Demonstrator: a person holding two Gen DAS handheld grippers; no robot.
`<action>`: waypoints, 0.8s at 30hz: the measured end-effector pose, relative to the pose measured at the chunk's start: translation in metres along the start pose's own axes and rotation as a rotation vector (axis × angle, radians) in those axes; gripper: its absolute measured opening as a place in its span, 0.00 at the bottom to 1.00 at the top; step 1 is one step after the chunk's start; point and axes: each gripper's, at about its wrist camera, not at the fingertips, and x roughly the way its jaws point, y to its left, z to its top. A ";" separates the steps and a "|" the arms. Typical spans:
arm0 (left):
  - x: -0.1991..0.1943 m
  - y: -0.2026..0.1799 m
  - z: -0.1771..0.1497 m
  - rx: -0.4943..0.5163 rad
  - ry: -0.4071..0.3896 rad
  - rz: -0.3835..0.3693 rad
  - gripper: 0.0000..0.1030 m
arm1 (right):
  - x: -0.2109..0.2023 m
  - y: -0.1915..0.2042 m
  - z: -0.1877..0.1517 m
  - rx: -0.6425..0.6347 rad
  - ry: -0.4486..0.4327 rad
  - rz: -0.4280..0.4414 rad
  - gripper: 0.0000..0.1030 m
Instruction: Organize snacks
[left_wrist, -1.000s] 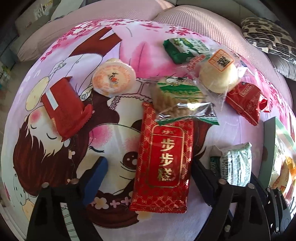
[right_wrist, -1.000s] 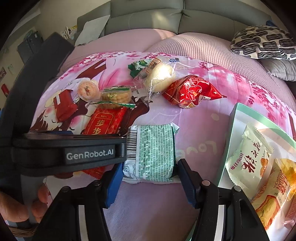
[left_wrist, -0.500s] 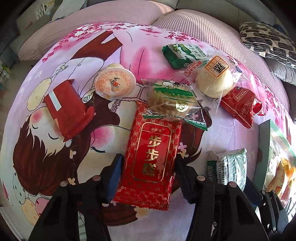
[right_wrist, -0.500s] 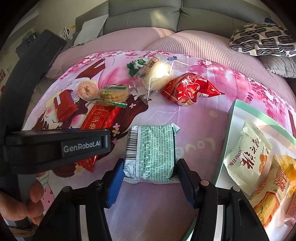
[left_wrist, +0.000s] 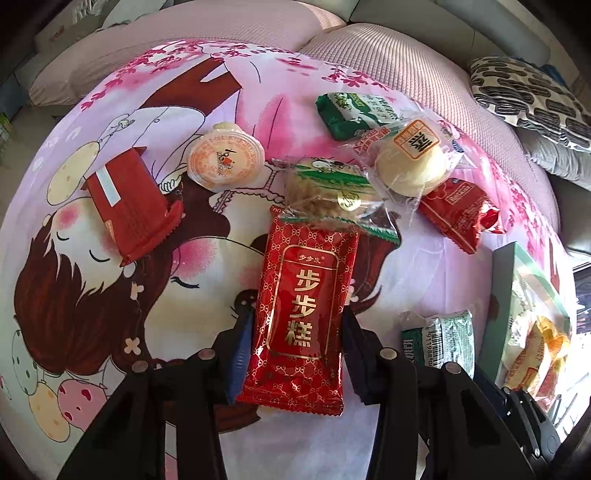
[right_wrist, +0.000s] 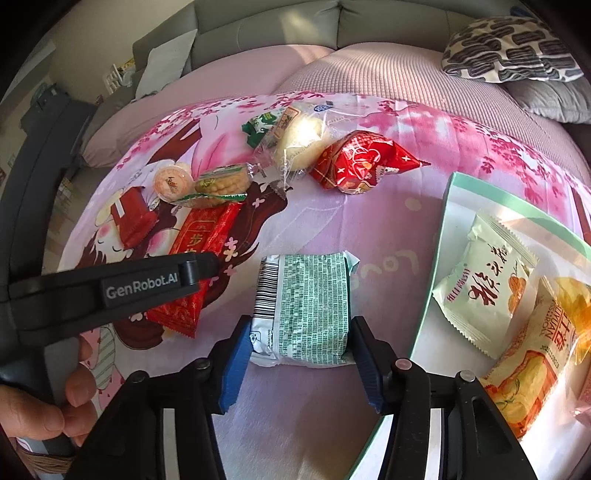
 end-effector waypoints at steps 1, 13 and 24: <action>-0.003 0.000 -0.001 -0.003 0.000 -0.010 0.45 | -0.001 -0.001 0.000 0.006 0.001 0.002 0.54; -0.027 -0.006 -0.003 -0.012 -0.027 -0.083 0.45 | -0.023 -0.005 -0.002 0.049 -0.020 0.025 0.54; -0.055 -0.008 -0.007 0.006 -0.089 -0.114 0.45 | -0.052 -0.004 -0.005 0.062 -0.076 0.033 0.54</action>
